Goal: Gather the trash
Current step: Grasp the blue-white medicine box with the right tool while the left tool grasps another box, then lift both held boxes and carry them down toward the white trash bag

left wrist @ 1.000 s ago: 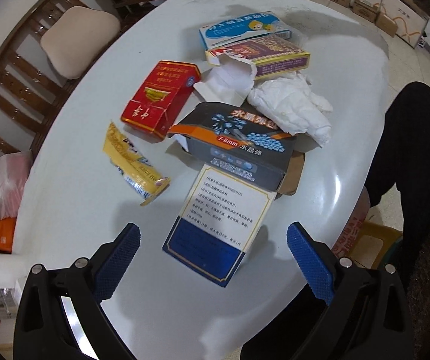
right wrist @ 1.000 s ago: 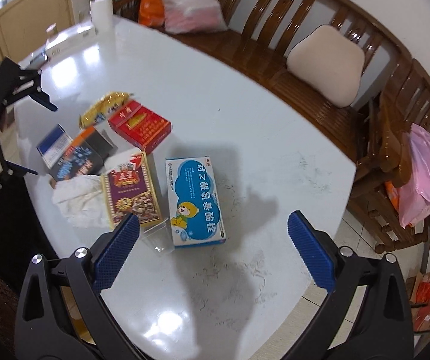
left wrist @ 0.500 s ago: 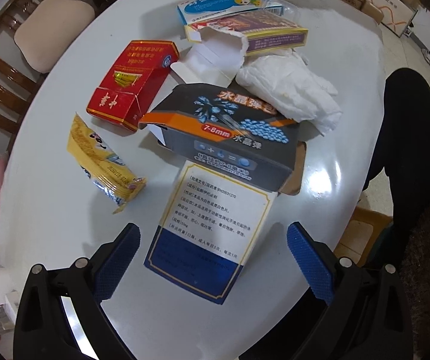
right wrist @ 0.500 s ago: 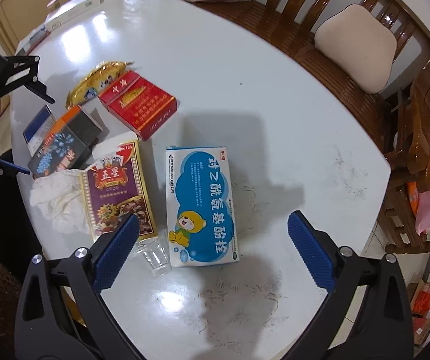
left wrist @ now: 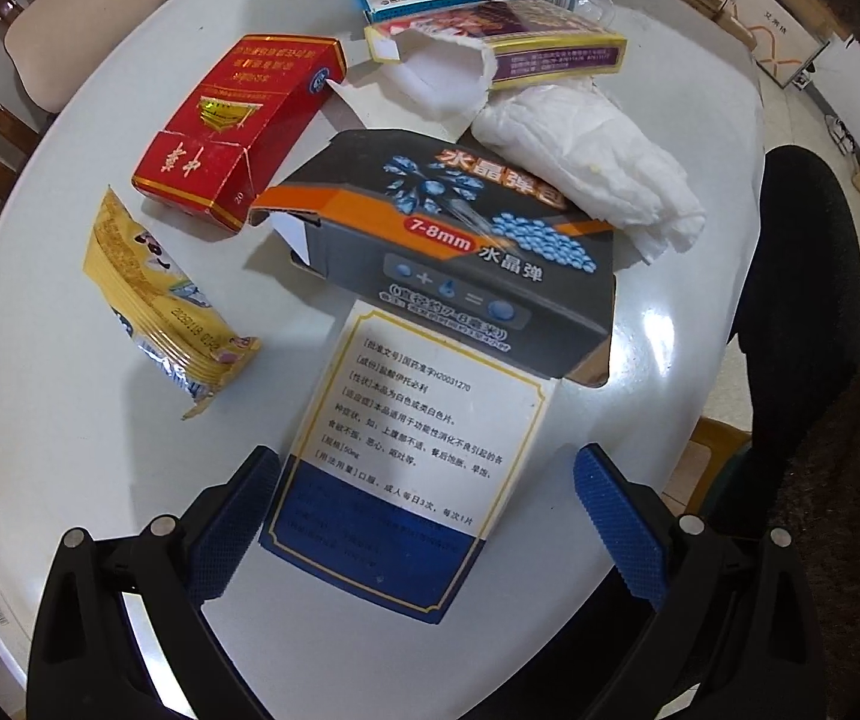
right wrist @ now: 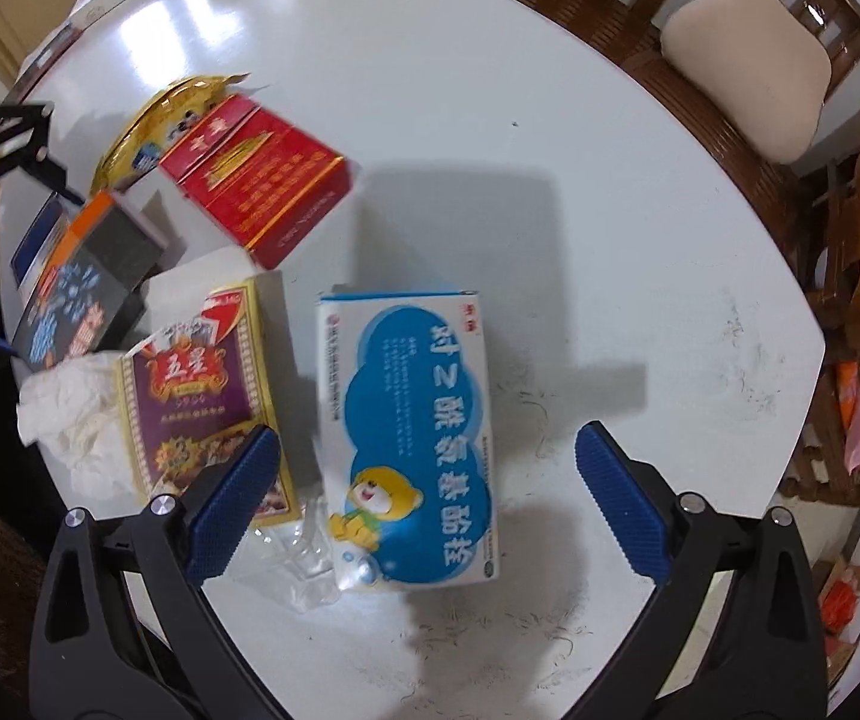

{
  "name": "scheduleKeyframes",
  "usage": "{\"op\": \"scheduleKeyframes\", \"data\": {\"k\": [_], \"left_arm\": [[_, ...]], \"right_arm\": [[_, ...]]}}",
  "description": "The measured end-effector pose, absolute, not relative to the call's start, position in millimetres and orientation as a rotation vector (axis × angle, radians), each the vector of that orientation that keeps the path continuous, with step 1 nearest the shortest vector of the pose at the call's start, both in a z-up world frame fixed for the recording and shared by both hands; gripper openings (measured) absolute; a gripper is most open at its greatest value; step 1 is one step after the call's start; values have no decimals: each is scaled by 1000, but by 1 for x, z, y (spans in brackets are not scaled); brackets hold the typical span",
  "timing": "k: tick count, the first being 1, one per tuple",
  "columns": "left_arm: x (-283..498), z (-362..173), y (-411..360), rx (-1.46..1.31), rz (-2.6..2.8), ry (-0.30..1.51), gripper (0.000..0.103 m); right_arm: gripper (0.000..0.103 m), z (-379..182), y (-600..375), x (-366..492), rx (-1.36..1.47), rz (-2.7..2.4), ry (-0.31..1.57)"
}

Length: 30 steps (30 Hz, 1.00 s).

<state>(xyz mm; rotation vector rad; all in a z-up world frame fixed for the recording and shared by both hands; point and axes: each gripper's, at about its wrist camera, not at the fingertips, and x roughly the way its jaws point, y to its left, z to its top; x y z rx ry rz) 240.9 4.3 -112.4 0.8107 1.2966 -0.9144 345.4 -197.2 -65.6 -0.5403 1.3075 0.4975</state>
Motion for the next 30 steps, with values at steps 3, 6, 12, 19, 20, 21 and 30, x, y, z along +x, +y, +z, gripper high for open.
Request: {"op": "scheduleKeyframes", "data": {"k": [3,6,12,19,20,21,30], "left_arm": [[240,-111,6,815,-922,1290,96],[239,-111,4,816,-926,1288,96],[238,-111,-1,819,-939,1283,95],[235,-106,-3,811,-956,1256,81],[237,-104,-2,804,-952,1254,73],[240,-102,-1,790,-941,1257,70],[260,-98,15,588,-705,1256,66]], "right_arm": [[90,-71,-201,354,-533,482,1329],[90,-78,-201,357,-551,480,1337],[76,-91,-195,362,-556,471,1358],[62,-97,-195,373,-489,469,1381],[62,-97,-194,374,-489,456,1378],[62,-97,-193,374,-485,450,1378],[61,-97,-198,375,-418,362,1360]]}}
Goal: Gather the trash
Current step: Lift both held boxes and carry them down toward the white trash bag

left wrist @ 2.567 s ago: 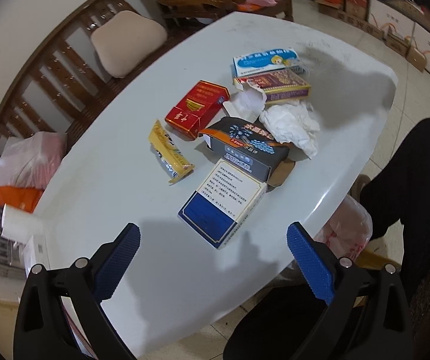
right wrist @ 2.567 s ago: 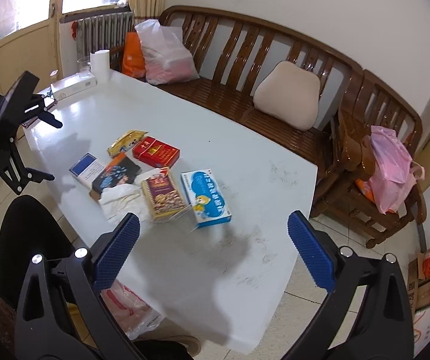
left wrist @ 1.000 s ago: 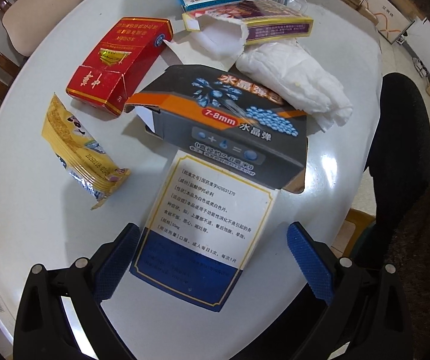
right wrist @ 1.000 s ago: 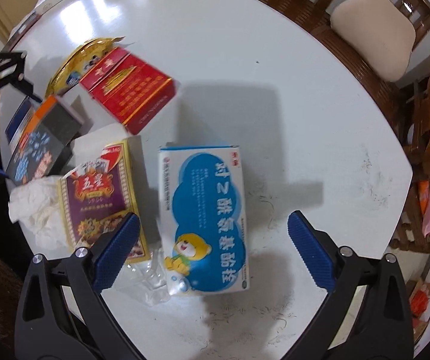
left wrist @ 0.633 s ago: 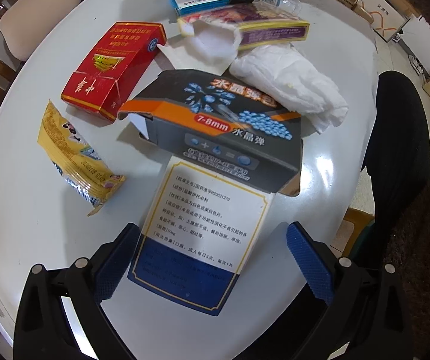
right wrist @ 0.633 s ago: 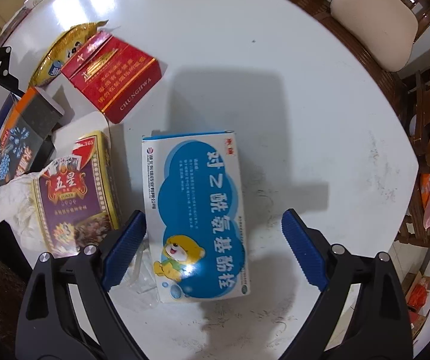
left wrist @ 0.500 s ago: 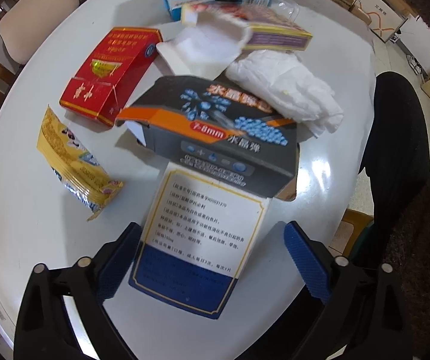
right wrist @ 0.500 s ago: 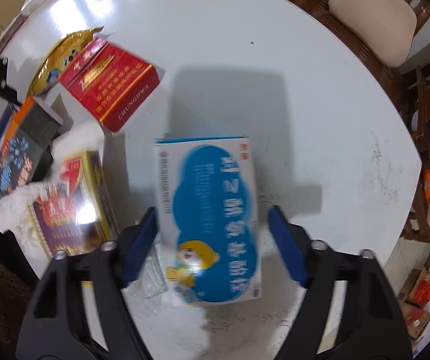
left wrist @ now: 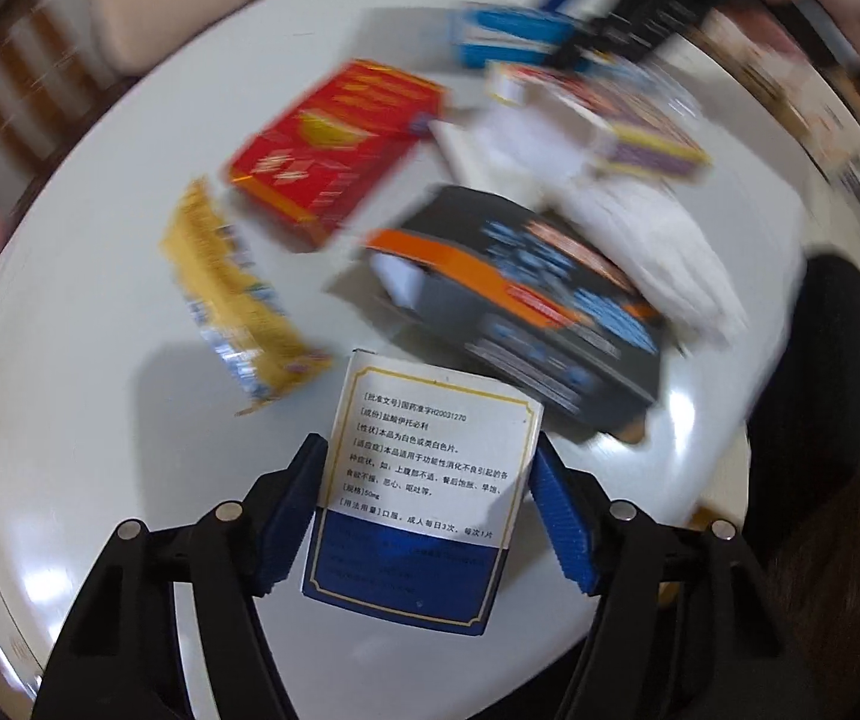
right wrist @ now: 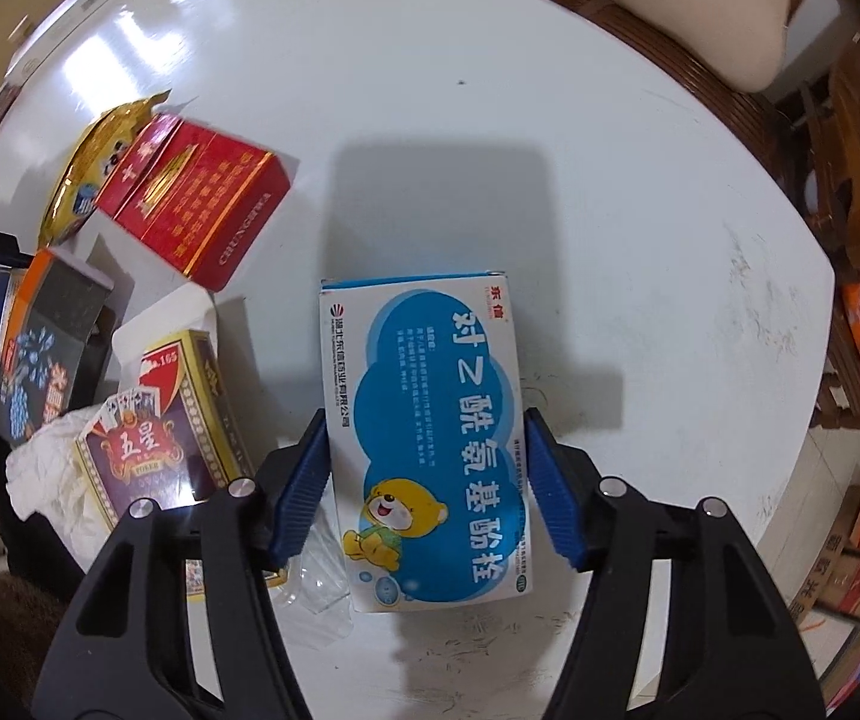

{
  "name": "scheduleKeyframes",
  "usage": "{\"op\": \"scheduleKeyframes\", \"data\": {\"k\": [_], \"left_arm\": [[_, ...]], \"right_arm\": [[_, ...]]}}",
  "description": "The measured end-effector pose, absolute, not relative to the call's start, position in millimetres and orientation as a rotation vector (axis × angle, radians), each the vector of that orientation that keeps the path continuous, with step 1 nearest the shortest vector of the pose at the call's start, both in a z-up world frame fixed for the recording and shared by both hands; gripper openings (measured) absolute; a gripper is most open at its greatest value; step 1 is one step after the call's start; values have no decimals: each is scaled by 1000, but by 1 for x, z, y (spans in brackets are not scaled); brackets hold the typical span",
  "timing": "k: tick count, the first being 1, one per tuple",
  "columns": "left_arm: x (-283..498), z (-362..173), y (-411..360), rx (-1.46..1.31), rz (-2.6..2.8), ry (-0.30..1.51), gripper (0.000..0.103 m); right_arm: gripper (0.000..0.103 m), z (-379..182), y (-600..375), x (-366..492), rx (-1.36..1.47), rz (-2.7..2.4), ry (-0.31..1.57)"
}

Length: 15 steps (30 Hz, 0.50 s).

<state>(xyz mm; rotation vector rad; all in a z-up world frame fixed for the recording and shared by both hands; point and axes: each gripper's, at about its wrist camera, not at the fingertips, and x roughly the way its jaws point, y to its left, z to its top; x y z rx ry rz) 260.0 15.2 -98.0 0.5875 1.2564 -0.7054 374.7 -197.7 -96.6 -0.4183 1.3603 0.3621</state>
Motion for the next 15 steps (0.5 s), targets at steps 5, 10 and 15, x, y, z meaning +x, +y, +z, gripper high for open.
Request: {"op": "scheduleKeyframes", "data": {"k": [5,10,15], "left_arm": [[264,-95,22,514,-580,1233,64],[265,-92,29,449,-532,1261,64],[270,-90,41,398,-458,1292,64]], "right_arm": [[61,-88,-206,370,-339,300,1315],[61,-79,-212,364,-318,266,1273],[61,-67,-213,355,-301,239,1237]]}}
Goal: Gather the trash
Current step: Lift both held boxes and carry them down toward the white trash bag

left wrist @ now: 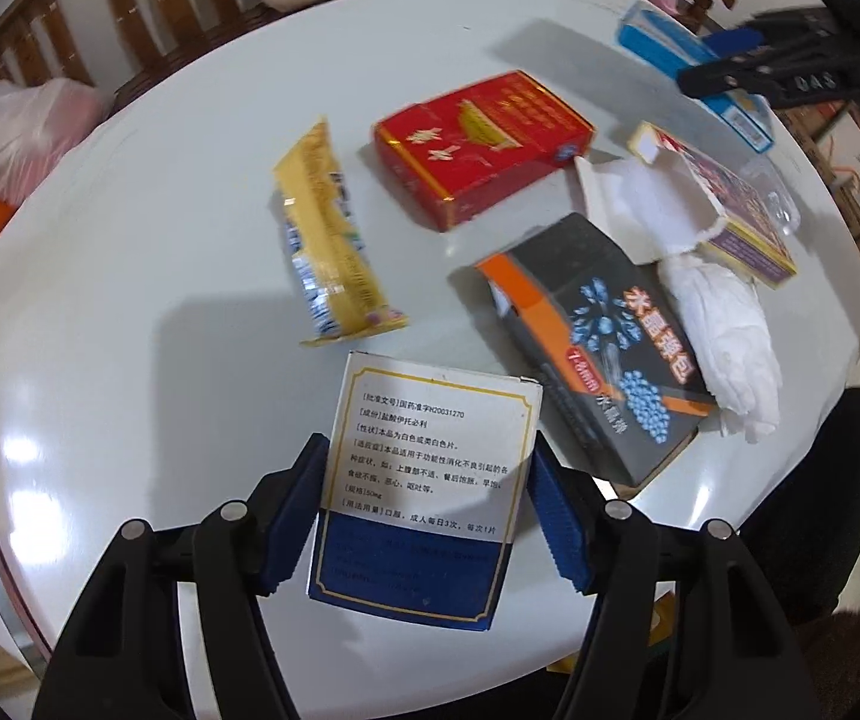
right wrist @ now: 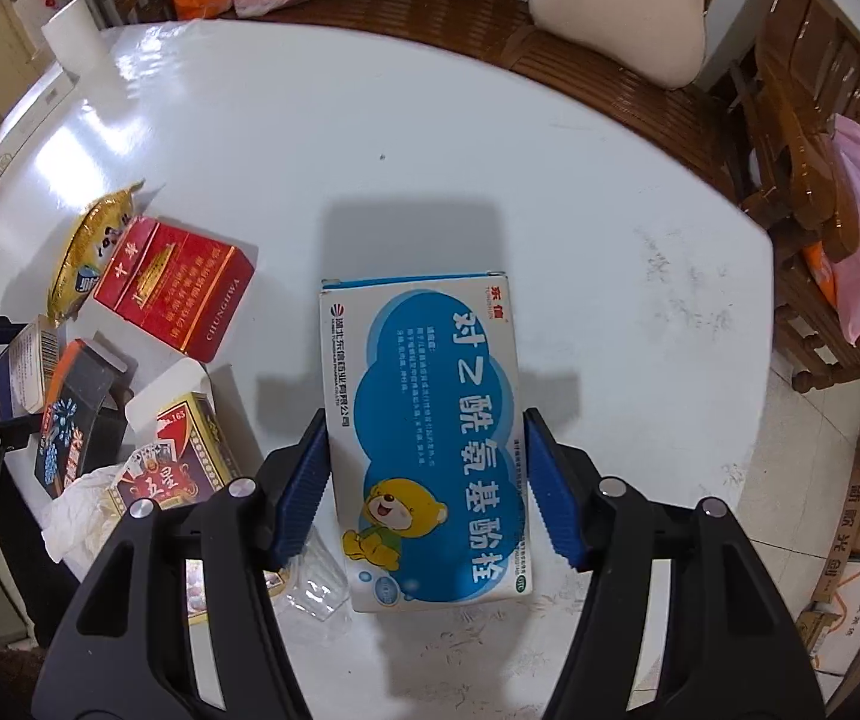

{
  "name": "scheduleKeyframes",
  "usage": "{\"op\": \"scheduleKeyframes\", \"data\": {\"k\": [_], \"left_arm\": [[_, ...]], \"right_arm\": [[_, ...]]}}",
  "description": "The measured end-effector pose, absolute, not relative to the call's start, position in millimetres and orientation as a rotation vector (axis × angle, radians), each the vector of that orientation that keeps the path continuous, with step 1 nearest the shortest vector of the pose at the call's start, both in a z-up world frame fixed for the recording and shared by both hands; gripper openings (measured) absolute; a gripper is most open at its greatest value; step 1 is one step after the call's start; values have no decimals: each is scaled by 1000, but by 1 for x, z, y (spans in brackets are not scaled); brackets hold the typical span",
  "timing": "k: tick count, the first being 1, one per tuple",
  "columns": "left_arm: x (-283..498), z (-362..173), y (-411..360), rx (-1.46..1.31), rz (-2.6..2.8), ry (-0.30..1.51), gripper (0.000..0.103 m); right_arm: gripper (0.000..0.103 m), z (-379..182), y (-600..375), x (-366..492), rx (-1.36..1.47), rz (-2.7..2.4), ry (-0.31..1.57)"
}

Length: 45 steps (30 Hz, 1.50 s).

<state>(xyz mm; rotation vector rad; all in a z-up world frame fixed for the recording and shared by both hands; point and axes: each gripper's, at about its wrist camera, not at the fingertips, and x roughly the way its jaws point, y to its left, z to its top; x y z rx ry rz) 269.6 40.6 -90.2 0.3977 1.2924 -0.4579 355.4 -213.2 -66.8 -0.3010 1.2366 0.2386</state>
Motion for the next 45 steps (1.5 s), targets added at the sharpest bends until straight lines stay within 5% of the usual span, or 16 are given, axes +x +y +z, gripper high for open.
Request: {"op": "scheduleKeyframes", "data": {"k": [25,45], "left_arm": [[182,11,42,303,-403,1104,64],[76,-55,5,344,-519,1112,64]], "right_arm": [[61,56,-165,193,-275,365,1007],[61,-13,-124,48,-377,445,1023]]}}
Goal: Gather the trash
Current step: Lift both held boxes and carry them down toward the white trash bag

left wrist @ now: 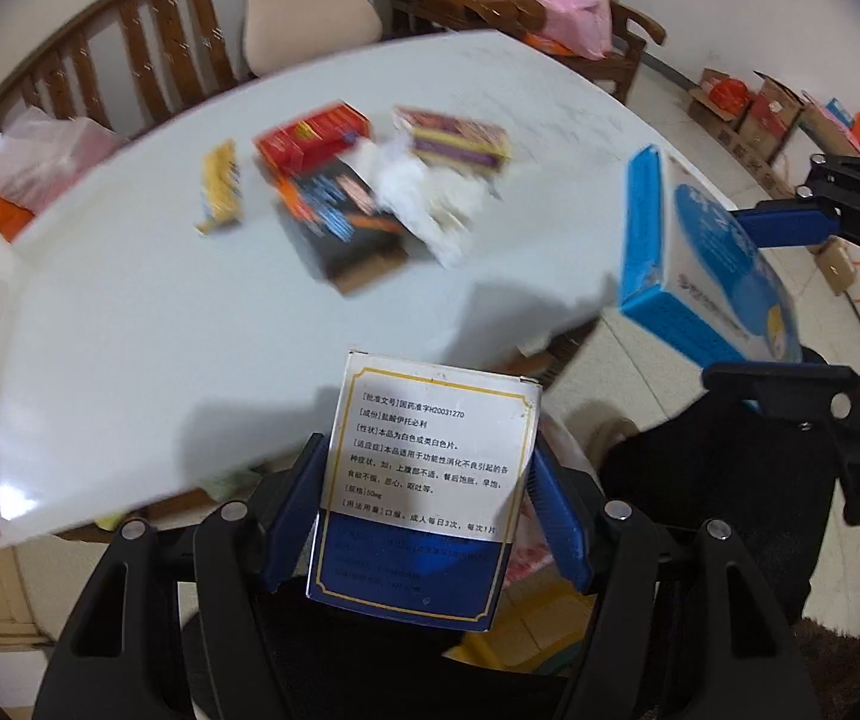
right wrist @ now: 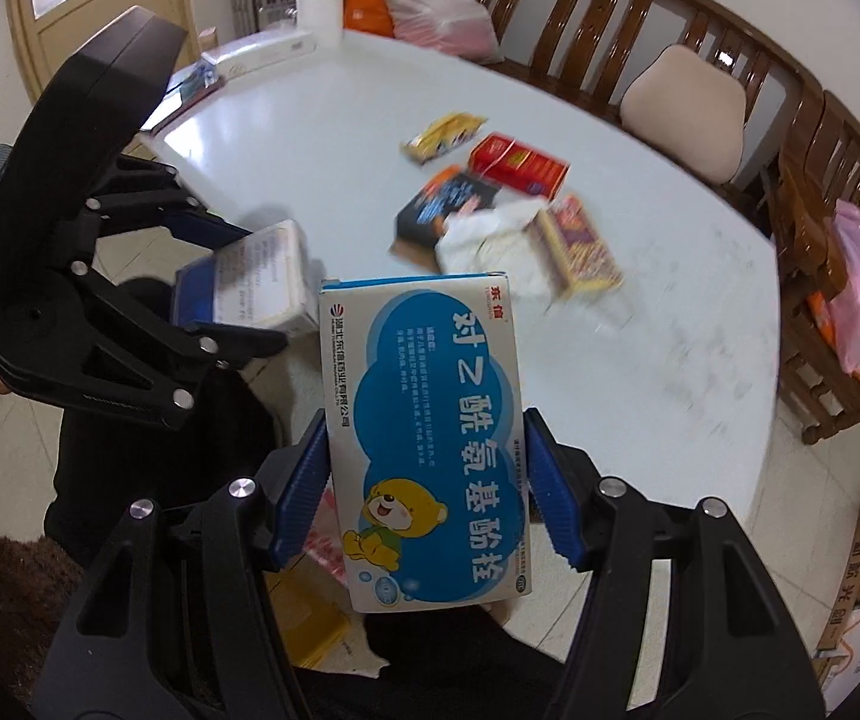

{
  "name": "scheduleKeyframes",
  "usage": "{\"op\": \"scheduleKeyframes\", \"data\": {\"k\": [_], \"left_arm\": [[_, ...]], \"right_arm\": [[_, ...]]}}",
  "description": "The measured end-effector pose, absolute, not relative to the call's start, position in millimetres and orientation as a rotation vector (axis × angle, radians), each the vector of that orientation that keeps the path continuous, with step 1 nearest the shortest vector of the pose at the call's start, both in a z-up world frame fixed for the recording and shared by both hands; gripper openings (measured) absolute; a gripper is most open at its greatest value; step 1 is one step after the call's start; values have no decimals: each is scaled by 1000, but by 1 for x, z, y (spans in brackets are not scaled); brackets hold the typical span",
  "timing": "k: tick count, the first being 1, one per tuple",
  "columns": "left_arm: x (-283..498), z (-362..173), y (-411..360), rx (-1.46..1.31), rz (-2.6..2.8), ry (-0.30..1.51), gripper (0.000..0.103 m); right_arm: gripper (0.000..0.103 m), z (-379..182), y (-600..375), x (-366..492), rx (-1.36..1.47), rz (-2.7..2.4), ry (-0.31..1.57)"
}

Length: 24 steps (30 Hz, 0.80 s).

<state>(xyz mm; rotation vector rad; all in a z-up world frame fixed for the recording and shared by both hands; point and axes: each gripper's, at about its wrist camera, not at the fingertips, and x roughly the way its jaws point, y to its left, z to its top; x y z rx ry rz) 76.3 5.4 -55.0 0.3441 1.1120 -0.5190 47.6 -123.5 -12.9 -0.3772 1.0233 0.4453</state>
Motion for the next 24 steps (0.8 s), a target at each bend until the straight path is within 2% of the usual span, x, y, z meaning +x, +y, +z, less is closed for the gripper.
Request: {"op": "scheduleKeyframes", "data": {"k": [14,24], "left_arm": [[45,-128,-7,333,-533,1137,64],[45,-187,-6,293,-533,1243,64]], "right_arm": [[61,-99,-121,6,-362,429,1107],[61,-150,-124,4,-321,420,1172]]}}
